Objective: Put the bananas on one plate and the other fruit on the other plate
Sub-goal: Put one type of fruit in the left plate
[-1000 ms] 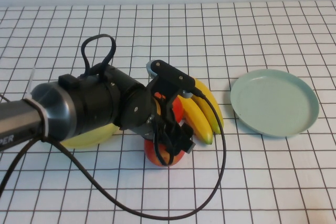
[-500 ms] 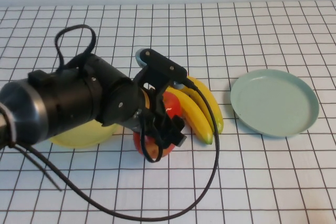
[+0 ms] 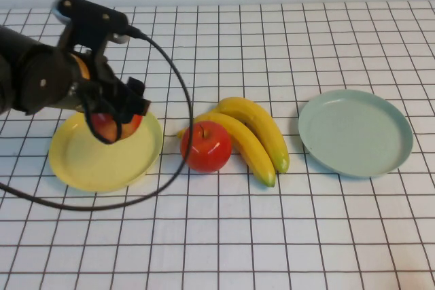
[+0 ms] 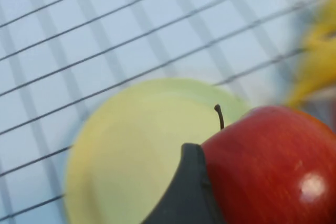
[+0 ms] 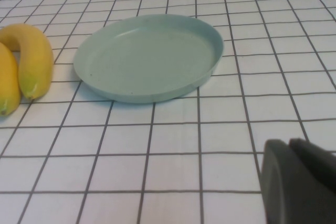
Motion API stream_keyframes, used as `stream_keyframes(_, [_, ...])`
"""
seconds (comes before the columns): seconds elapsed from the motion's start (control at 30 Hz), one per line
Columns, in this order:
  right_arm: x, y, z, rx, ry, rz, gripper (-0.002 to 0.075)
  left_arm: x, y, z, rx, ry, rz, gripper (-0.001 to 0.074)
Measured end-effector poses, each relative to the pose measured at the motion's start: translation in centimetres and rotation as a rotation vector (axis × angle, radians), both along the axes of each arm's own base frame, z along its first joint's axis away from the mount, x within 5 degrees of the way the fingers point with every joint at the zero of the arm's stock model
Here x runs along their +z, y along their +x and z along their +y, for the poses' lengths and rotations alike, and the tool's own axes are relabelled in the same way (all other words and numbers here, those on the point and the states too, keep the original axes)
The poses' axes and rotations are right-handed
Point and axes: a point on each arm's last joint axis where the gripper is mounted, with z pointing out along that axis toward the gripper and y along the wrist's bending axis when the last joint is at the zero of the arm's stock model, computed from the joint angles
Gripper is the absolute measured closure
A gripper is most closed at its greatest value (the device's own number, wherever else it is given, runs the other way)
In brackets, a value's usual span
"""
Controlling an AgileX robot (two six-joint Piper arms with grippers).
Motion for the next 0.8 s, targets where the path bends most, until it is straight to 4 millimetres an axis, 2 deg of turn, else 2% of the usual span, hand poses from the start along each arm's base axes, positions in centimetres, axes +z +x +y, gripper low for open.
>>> stream_keyframes(0.1, [0.0,0.0,0.0,0.000,0.000,0.000,0.0741,-1.3,1.9,2.8,0.112,-0.014,0.024,0.0199])
stream_keyframes(0.23, [0.0,0.0,0.0,0.000,0.000,0.000,0.0741,-3.4,3.4,4.5,0.182,-0.016,0.081,0.0199])
stream_keyframes(0.5, [0.0,0.0,0.0,0.000,0.000,0.000,0.0741,-6.1,5.0,4.5,0.193,-0.019,0.099,0.0199])
stream_keyframes(0.8, [0.0,0.0,0.0,0.000,0.000,0.000,0.0741,-6.5,5.2,4.9,0.201,-0.003,0.103,0.0199])
